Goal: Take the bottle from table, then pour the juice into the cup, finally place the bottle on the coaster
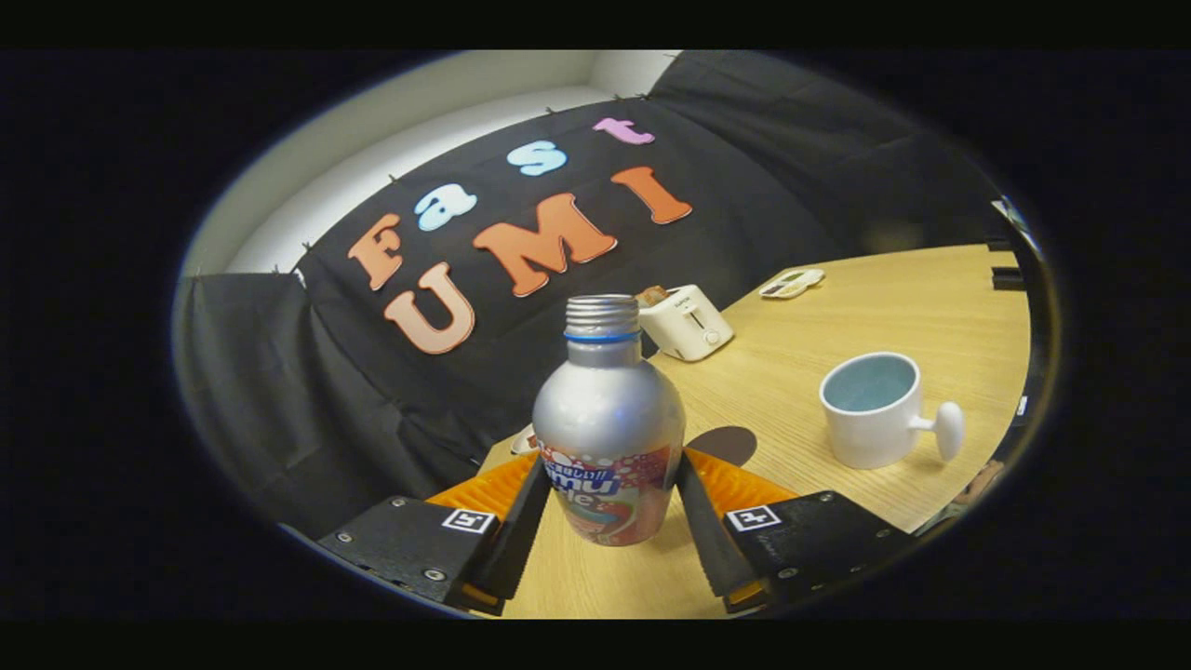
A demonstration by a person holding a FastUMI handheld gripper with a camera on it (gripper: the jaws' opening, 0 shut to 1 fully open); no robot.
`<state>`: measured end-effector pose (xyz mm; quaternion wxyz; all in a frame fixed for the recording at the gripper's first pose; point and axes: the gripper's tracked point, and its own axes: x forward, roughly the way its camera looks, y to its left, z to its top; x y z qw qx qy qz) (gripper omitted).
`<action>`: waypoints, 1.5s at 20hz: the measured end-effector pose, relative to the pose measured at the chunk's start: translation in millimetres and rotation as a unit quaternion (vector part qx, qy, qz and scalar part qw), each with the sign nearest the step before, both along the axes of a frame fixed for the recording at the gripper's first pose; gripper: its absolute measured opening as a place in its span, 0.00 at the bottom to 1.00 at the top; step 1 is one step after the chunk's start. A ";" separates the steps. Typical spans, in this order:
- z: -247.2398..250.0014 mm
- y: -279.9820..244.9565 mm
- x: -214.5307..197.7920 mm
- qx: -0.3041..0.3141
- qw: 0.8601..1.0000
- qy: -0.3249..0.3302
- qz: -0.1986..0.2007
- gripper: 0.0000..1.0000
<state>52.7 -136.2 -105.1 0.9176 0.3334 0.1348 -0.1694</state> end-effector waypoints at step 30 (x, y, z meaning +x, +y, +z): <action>-8.9 -43.6 23.9 0.386 0.900 -0.077 -0.189 0.75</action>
